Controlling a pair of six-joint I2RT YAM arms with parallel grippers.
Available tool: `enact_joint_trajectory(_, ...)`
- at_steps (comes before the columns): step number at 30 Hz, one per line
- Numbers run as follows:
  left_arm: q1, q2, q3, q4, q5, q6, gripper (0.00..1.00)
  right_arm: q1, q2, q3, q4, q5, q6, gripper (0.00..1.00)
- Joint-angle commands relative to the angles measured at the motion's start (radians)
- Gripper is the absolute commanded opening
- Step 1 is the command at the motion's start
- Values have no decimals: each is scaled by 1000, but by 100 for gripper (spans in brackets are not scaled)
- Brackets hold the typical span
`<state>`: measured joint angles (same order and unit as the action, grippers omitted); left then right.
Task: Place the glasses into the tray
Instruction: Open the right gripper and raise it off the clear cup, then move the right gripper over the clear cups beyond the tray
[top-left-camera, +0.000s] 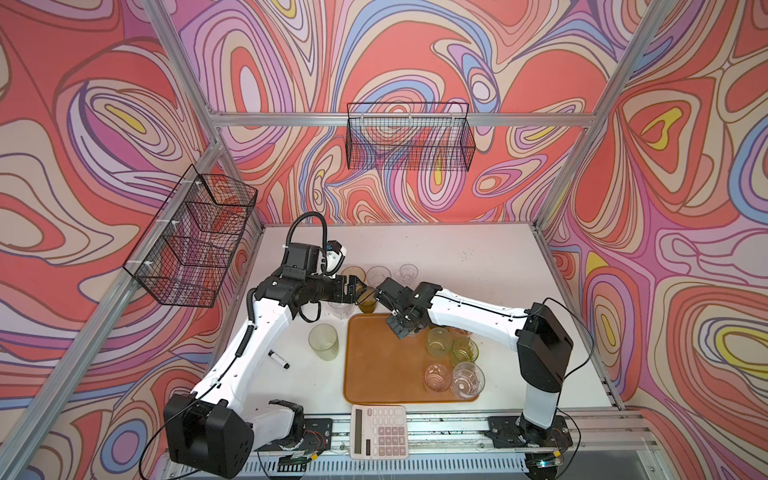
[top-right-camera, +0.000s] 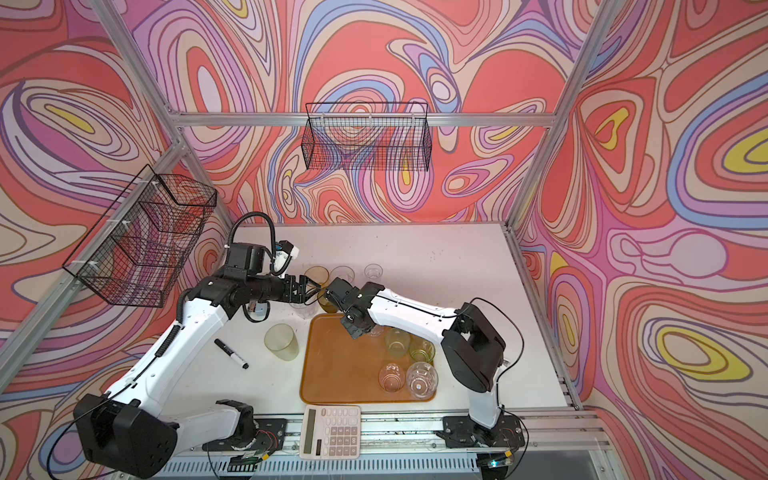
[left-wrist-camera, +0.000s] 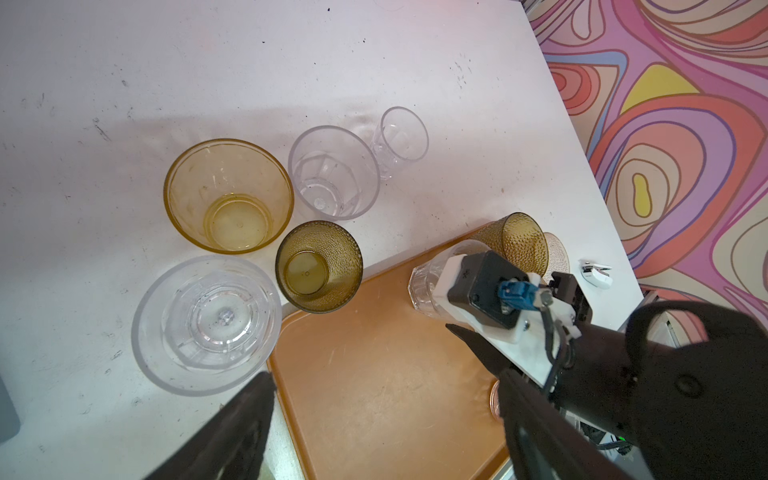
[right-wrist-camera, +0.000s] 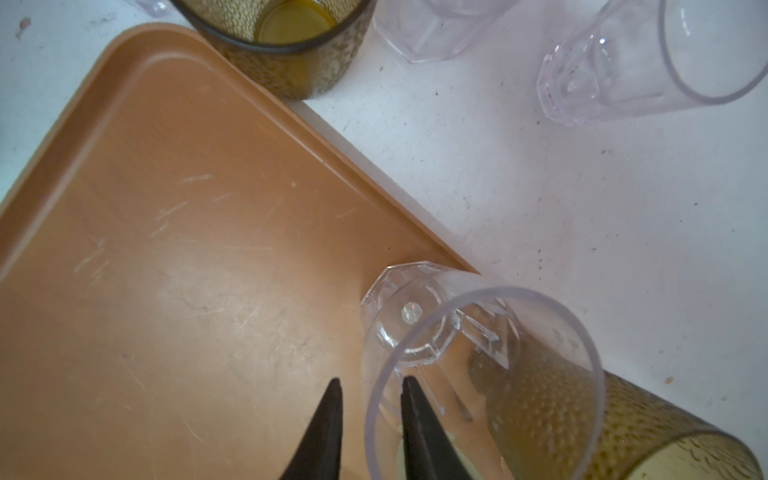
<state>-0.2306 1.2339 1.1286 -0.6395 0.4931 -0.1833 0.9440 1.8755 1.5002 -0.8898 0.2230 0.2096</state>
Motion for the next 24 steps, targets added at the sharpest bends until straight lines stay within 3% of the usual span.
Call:
enact_joint_trajectory(1,-6,-6,8,-12,1,20,87,4,-39,47,-8,23,-4,30)
enact_joint_trajectory(13,-6,-7,7,-13,-2,20,87,-44,-8,171,-23,56,-82,34)
enact_joint_trajectory(24,-6,-7,8,-14,-1,20,87,-126,42,247,20,-6,-131,36)
